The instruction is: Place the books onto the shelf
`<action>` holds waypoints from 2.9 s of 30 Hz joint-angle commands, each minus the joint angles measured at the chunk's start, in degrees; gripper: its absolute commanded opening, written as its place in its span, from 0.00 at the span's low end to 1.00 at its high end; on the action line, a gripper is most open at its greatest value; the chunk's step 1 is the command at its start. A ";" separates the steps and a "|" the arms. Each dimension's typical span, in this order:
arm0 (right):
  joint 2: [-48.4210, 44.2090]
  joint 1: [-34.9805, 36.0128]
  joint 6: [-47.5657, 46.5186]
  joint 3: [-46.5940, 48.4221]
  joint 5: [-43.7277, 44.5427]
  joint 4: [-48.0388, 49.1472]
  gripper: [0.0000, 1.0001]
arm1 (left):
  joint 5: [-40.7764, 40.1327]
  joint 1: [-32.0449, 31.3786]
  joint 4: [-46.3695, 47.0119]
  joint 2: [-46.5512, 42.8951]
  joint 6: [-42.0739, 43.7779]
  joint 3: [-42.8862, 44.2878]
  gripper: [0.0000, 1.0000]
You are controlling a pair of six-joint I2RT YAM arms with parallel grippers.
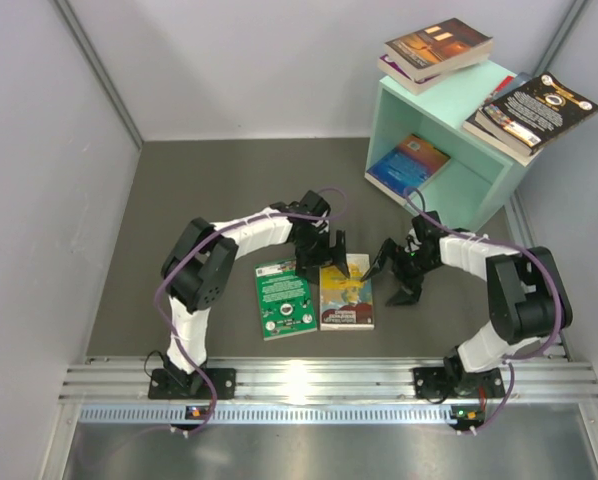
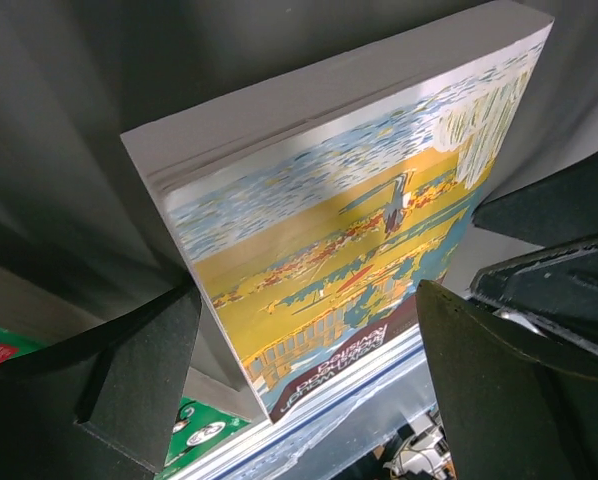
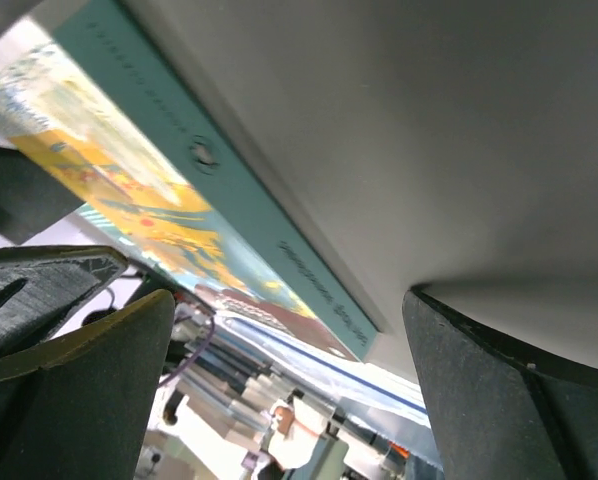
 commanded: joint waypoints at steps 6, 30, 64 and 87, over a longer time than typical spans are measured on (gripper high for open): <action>6.66 0.36 -3.45 -5.73 6.38 16.66 0.97 | 2.95 -0.90 9.03 1.39 -3.58 -3.01 0.89; -3.07 2.12 -6.96 -3.19 5.67 9.83 0.87 | 17.71 3.05 24.41 -5.90 -10.08 -6.27 0.00; -17.50 -1.13 5.96 -0.37 -11.74 15.98 0.00 | 20.72 3.94 18.90 -4.94 -9.37 1.59 0.64; -14.25 -4.56 10.00 10.25 5.84 -1.61 0.00 | -48.81 -28.84 -16.78 -15.22 22.52 21.76 0.99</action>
